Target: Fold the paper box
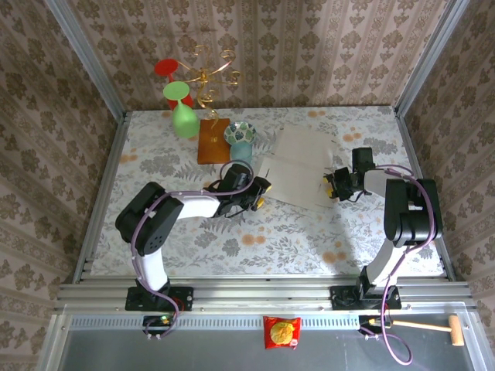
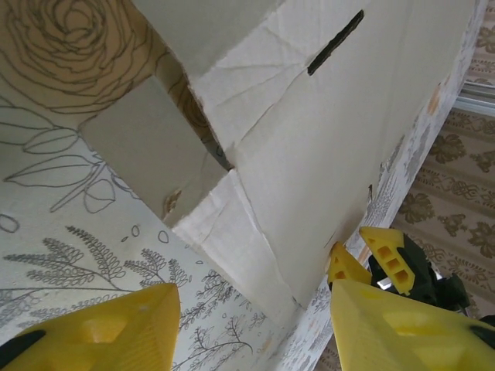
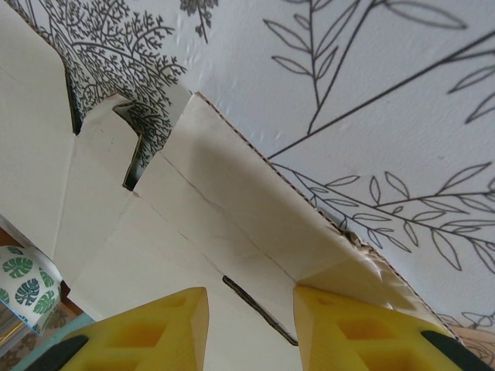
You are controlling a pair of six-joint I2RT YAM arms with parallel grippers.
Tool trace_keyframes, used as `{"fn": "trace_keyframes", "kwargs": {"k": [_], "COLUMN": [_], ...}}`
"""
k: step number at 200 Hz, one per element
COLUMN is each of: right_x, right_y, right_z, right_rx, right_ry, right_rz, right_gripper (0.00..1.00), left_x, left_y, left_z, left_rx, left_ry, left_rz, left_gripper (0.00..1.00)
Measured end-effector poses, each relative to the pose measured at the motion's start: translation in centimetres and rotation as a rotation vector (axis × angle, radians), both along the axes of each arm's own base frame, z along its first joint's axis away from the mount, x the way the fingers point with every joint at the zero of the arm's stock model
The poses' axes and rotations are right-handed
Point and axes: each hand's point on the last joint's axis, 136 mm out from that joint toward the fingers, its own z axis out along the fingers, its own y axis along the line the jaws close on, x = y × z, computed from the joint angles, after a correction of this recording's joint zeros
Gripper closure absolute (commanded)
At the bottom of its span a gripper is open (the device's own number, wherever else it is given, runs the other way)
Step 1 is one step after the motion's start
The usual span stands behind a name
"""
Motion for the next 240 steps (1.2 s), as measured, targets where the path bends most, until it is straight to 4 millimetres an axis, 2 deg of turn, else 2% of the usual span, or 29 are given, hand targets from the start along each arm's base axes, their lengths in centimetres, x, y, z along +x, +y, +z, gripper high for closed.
{"fn": "trace_keyframes", "kwargs": {"k": [22,53,81,130,141,148,169,212,240], "right_x": [0.0,0.0,0.0,0.0,0.0,0.0,0.1,0.2,0.1], "right_y": [0.1,0.1,0.2,0.2,0.2,0.2,0.2,0.3,0.0], "right_z": [0.0,0.0,0.0,0.0,0.0,0.0,0.0,0.2,1.2], "right_rx": [0.007,0.014,0.017,0.022,0.022,0.022,0.023,0.024,0.014], "right_ry": [0.001,0.002,0.002,0.005,0.005,0.005,0.005,0.002,0.005], "right_rz": [0.002,0.005,0.005,0.007,0.007,0.007,0.007,0.008,-0.004], "right_gripper": [0.63,0.63,0.63,0.63,0.63,0.64,0.63,0.61,0.54], "left_x": [0.4,0.8,1.2,2.3,2.5,2.6,3.0,3.6,3.8], "left_y": [-0.3,0.0,-0.1,-0.5,-0.5,-0.5,-0.5,-0.6,-0.7], "left_z": [-0.1,-1.7,-1.5,-1.5,-2.0,-2.2,-2.0,-1.3,-0.8], "left_rx": [-0.012,0.005,0.01,0.002,0.005,0.006,0.005,-0.008,-0.019], "left_ry": [-0.012,0.009,0.001,-0.025,-0.028,-0.029,-0.042,-0.075,-0.089], "left_rz": [0.019,0.053,0.065,0.093,0.098,0.102,0.114,0.127,0.13], "left_gripper": [0.51,0.52,0.52,0.65,0.68,0.74,1.0,1.0,1.0]}}
